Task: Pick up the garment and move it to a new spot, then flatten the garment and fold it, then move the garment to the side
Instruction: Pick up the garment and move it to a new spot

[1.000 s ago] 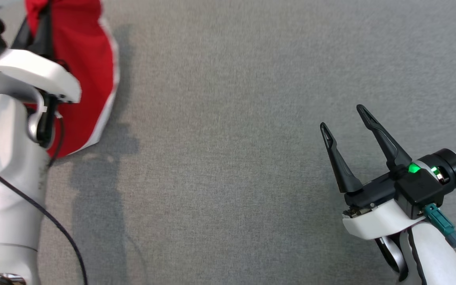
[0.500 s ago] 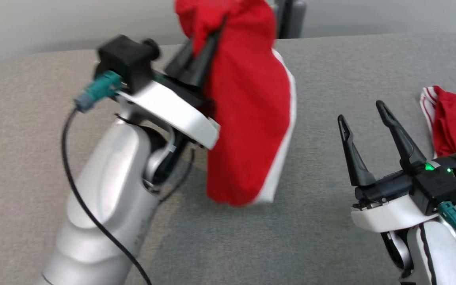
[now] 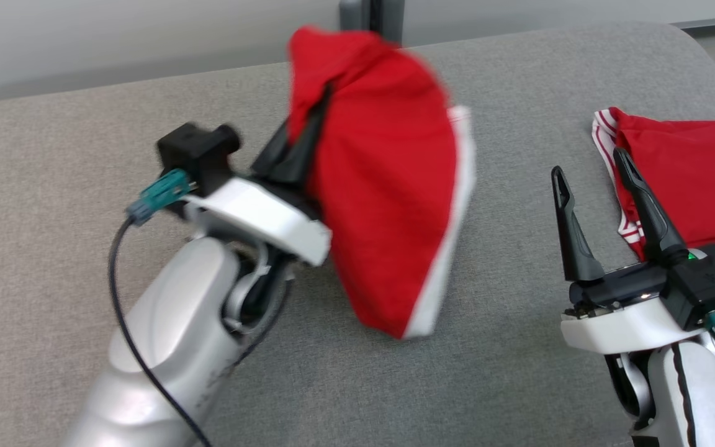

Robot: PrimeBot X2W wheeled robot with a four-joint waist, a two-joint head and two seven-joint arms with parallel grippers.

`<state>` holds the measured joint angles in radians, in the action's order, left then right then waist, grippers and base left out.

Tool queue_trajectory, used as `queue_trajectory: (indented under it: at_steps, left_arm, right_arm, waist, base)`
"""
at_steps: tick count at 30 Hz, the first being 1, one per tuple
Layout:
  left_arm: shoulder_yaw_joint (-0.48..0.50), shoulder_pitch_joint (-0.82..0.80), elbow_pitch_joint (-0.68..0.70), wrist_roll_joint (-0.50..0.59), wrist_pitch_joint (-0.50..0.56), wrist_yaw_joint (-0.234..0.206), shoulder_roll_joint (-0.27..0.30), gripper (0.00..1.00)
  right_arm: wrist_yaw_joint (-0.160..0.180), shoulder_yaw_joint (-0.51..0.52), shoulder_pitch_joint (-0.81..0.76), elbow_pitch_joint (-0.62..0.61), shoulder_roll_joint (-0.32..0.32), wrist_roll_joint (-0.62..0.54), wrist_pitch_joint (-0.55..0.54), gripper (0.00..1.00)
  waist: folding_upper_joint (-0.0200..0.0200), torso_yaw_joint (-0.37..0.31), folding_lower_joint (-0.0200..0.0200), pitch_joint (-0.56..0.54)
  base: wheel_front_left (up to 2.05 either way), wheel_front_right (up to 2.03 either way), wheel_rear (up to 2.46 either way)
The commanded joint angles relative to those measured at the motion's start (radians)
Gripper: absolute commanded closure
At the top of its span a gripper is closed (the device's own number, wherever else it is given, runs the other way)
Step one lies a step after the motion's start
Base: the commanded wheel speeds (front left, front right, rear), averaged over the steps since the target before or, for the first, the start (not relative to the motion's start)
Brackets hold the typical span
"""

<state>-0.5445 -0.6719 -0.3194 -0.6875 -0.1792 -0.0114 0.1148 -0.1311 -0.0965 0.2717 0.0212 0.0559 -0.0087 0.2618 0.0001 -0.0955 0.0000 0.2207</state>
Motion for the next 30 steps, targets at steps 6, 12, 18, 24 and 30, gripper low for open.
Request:
queue_trajectory:
  at_steps: [6, 12, 18, 24, 30]
  left_arm:
    - [0.030, 0.061, -0.226, 0.029, -0.035, -0.047, 0.077, 0.00]
    - [0.063, 0.086, -0.367, 0.026, -0.060, -0.078, 0.103, 0.00]
    - [0.115, 0.116, -0.351, 0.042, -0.085, -0.070, 0.117, 0.00]
    - [0.229, 0.238, -0.128, 0.153, -0.086, -0.087, 0.114, 0.00]
    - [0.312, 0.391, 0.032, 0.211, -0.086, -0.038, 0.075, 0.00]
  right_arm:
    - [0.001, -0.017, -0.014, 0.002, -0.002, -0.008, 0.006, 0.00]
    - [0.001, -0.034, -0.024, 0.015, 0.000, -0.019, 0.006, 0.00]
    - [0.001, -0.044, -0.043, 0.036, 0.007, -0.021, 0.004, 0.00]
    - [0.001, -0.059, -0.077, 0.069, 0.013, 0.002, 0.004, 0.00]
    - [0.001, -0.076, -0.106, 0.105, 0.012, 0.022, 0.000, 0.00]
  waist:
    - [-0.0001, 0.048, 0.0000, -0.015]
    - [-0.0001, 0.100, 0.0000, -0.032]
    - [-0.0001, 0.145, 0.0000, -0.059]
    - [-0.0001, 0.182, 0.0000, -0.101]
    - [-0.0001, 0.205, 0.0000, -0.128]
  base:
    - [0.00, 0.00, 0.00]
    - [0.00, 0.00, 0.00]
    - [0.00, 0.00, 0.00]
    - [0.00, 0.00, 0.00]
    - [0.00, 0.00, 0.00]
